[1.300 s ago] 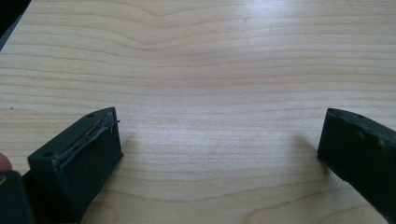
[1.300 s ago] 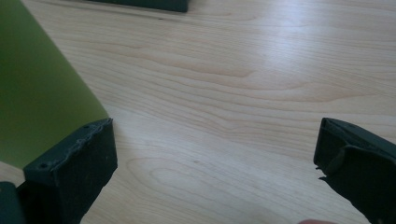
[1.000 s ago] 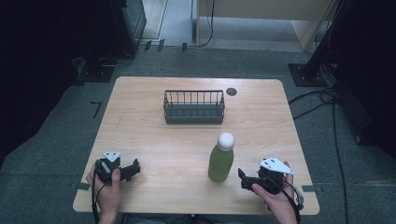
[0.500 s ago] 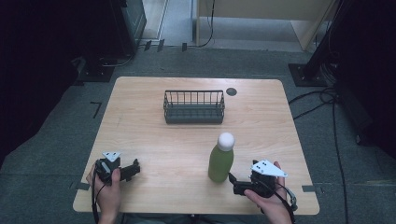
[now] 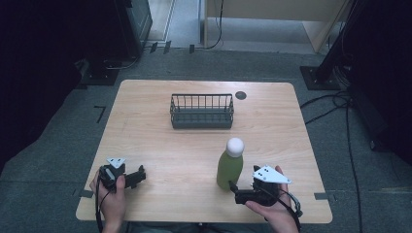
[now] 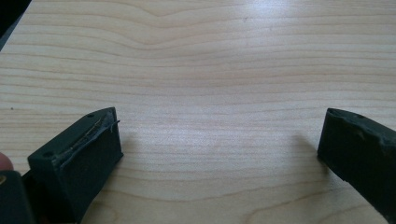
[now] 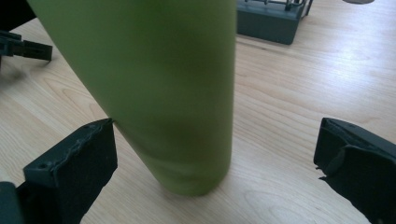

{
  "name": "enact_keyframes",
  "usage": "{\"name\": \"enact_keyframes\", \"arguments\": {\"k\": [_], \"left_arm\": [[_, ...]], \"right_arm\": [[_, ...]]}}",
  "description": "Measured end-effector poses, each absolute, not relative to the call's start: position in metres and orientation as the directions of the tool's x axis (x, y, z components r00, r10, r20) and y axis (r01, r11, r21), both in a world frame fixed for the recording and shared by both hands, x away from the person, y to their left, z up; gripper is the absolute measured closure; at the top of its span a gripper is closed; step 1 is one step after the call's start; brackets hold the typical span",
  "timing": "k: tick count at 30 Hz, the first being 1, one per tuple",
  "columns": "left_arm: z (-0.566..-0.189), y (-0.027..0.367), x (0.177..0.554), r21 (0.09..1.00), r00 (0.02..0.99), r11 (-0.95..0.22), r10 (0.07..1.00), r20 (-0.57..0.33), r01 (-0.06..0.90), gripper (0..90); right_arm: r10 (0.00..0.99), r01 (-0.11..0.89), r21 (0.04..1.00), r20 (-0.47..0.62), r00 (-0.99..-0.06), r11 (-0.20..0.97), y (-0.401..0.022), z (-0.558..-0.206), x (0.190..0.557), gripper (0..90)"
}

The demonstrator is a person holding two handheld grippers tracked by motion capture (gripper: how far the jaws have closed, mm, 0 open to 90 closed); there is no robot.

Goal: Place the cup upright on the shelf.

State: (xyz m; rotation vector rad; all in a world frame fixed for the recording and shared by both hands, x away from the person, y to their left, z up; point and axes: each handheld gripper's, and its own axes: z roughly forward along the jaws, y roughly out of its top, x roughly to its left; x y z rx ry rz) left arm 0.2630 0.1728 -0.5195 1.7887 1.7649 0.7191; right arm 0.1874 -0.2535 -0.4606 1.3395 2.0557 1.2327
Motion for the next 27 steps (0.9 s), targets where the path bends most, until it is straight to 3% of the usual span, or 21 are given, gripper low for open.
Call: {"name": "enact_keyframes", "arguments": {"k": [12, 19, 27], "left_arm": [[-0.519, 0.173, 0.263, 0.691, 0.009, -0.014, 1.000, 0.011, 0.723, 0.0], [-0.519, 0.173, 0.263, 0.691, 0.009, -0.014, 1.000, 0.011, 0.723, 0.0], [-0.519, 0.171, 0.263, 0.690, 0.018, -0.021, 1.000, 0.011, 0.723, 0.0]], "right_arm": [[0.877, 0.480, 0.864, 0.105, -0.469, 0.154, -0.234, -0.455, 0.193, 0.5], [0.871, 0.446, 0.883, 0.096, -0.481, 0.149, -0.225, -0.451, 0.193, 14.4], [0.877, 0.445, 0.887, 0.116, -0.467, 0.120, -0.220, -0.448, 0.197, 15.0]]}}
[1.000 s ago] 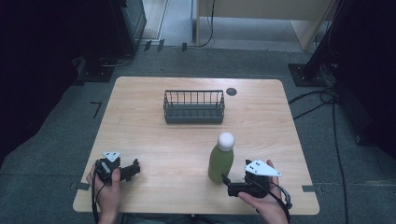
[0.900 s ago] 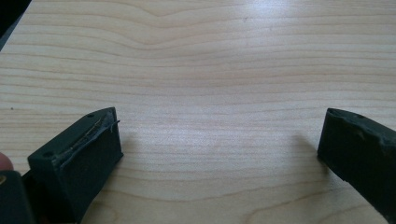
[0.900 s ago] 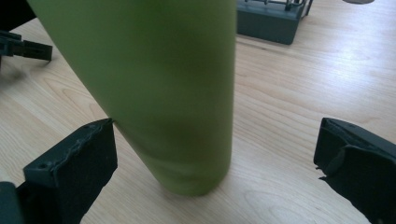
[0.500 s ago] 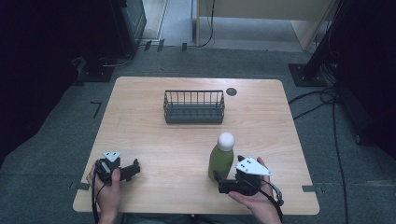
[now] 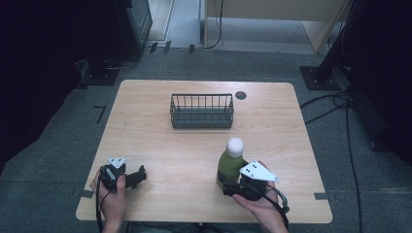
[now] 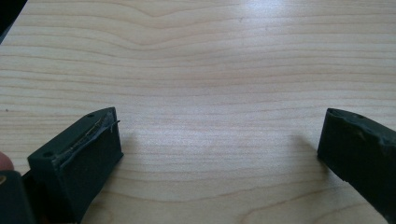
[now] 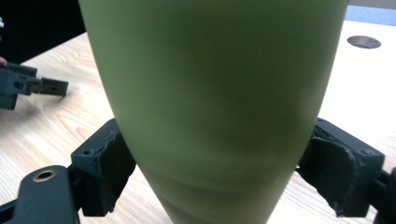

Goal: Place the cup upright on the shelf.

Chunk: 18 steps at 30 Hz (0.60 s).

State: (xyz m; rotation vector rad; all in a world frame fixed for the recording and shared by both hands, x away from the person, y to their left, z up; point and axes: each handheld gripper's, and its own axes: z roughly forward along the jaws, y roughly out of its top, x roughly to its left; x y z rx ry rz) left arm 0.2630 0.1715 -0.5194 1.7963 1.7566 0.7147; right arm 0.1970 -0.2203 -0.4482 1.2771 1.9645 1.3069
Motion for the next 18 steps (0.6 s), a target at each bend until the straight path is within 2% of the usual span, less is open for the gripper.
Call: {"name": "enact_keyframes", "arguments": {"k": [18], "left_arm": [[-0.5194, 0.1713, 0.2631, 0.691, 0.022, -0.024, 1.000, 0.011, 0.723, 0.0]], "right_arm": [[0.904, 0.411, 0.903, 0.070, -0.423, 0.123, -0.2110, -0.4432, 0.2003, 20.4]]}}
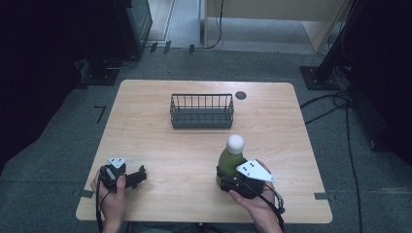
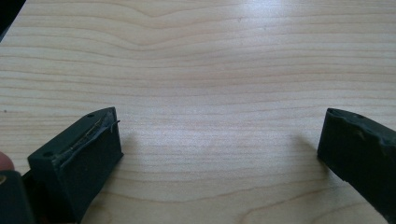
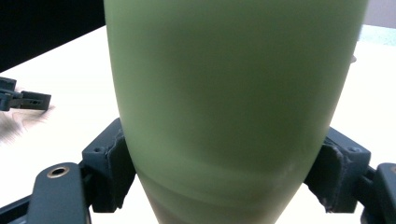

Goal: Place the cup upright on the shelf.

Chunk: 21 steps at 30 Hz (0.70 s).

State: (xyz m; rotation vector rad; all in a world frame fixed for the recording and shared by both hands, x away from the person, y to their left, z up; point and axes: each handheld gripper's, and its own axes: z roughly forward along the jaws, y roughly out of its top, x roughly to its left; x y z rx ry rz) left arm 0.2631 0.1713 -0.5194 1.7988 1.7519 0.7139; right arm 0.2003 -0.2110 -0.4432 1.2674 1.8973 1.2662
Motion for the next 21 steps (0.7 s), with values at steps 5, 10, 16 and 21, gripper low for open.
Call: {"name": "enact_keyframes", "arguments": {"k": [5, 10, 16, 21], "left_arm": [[-0.519, 0.171, 0.263, 0.691, 0.023, -0.025, 1.000, 0.011, 0.722, 0.0], [-0.519, 0.171, 0.263, 0.691, 0.024, -0.024, 1.000, 0.011, 0.722, 0.0], [-0.520, 0.171, 0.263, 0.692, 0.025, -0.025, 1.000, 0.010, 0.721, 0.0], [-0.520, 0.171, 0.263, 0.693, 0.025, -0.025, 1.000, 0.010, 0.721, 0.0]], "right_arm": [[0.905, 0.411, 0.903, 0.066, -0.420, 0.126, -0.209, -0.442, 0.206, 20.5], [0.904, 0.399, 0.909, 0.066, -0.422, 0.120, -0.206, -0.437, 0.211, 20.5], [0.899, 0.391, 0.911, 0.061, -0.435, 0.127, -0.202, -0.430, 0.219, 20.6], [0.900, 0.380, 0.916, 0.051, -0.433, 0.131, -0.199, -0.425, 0.226, 20.5]]}}
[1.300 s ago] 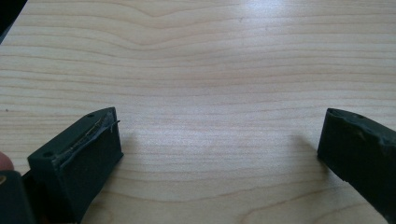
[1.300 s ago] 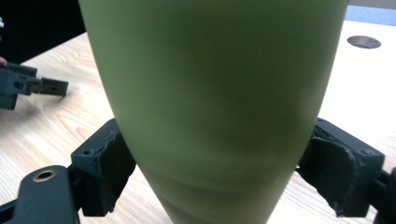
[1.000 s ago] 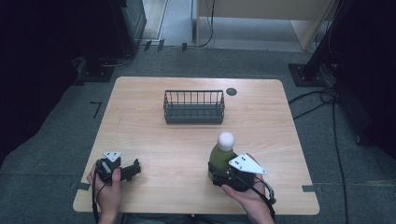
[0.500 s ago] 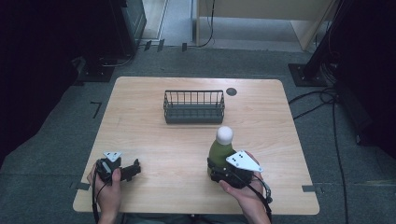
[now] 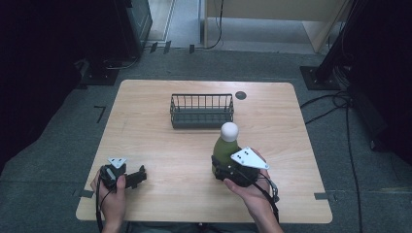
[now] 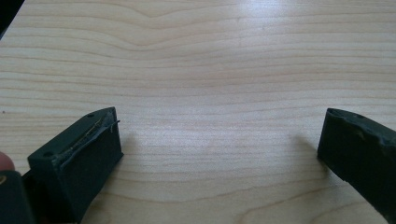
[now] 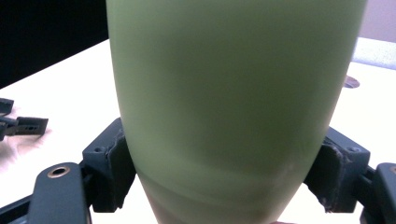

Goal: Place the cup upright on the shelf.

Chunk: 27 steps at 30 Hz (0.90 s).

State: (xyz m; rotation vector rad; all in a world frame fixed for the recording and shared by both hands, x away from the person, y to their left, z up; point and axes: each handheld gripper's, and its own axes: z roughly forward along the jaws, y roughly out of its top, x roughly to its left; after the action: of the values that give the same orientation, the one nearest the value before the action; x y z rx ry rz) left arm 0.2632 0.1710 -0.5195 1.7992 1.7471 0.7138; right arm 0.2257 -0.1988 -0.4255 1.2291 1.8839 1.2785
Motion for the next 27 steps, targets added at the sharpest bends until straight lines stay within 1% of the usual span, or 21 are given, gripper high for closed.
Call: {"name": "enact_keyframes", "arguments": {"k": [27], "left_arm": [[-0.519, 0.171, 0.263, 0.692, 0.027, -0.027, 1.000, 0.010, 0.721, 0.0]], "right_arm": [[0.915, 0.351, 0.926, 0.012, -0.402, 0.142, -0.185, -0.404, 0.269, 20.6]]}}
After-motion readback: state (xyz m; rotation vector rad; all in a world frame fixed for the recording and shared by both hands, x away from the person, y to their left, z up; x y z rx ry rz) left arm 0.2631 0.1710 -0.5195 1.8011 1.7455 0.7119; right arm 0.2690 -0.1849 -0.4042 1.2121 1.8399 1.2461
